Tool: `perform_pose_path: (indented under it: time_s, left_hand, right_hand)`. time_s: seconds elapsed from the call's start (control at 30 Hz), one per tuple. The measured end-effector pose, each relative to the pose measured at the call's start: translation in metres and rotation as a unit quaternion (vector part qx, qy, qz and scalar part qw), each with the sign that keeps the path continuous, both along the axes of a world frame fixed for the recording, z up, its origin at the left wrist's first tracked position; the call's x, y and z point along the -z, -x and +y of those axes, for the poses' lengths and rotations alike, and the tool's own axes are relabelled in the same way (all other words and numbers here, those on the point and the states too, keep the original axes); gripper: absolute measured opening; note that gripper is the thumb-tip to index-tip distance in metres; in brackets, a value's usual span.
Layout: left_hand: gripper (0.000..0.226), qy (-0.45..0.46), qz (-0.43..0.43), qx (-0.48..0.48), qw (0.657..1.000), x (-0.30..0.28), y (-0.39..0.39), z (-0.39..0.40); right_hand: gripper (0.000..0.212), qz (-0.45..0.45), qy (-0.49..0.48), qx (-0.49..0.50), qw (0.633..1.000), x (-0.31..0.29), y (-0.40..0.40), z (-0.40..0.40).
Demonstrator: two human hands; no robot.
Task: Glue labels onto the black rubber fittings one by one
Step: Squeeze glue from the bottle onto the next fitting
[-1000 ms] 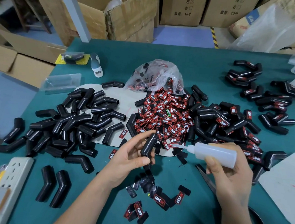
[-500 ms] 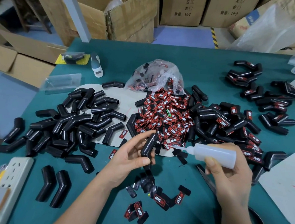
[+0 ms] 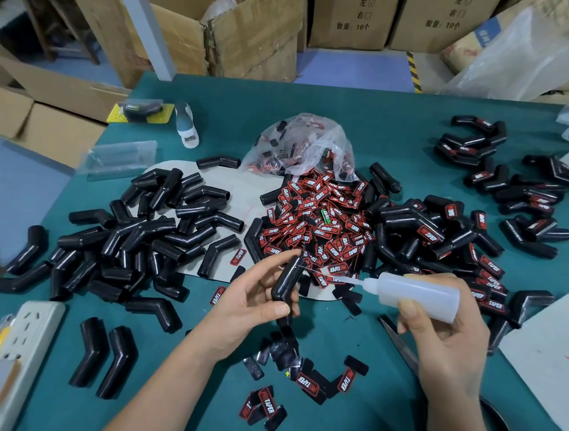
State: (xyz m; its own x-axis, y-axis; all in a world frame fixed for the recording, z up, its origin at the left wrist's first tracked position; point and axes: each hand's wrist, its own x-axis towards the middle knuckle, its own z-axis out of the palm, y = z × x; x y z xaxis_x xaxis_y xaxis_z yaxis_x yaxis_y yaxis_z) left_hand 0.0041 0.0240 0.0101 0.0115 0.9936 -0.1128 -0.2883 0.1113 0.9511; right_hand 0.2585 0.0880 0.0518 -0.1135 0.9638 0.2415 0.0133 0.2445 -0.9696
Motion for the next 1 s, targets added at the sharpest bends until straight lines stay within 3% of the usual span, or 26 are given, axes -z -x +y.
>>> perform_pose_path:
  time_s: [1.0]
  left_hand:
    - [0.077, -0.004, 0.006, 0.009, 1.000, 0.0049, 0.0017, -0.0004]
  right_hand:
    - [0.014, -0.017, 0.002, -0.001, 1.000, -0.0025, -0.0014, -0.0013]
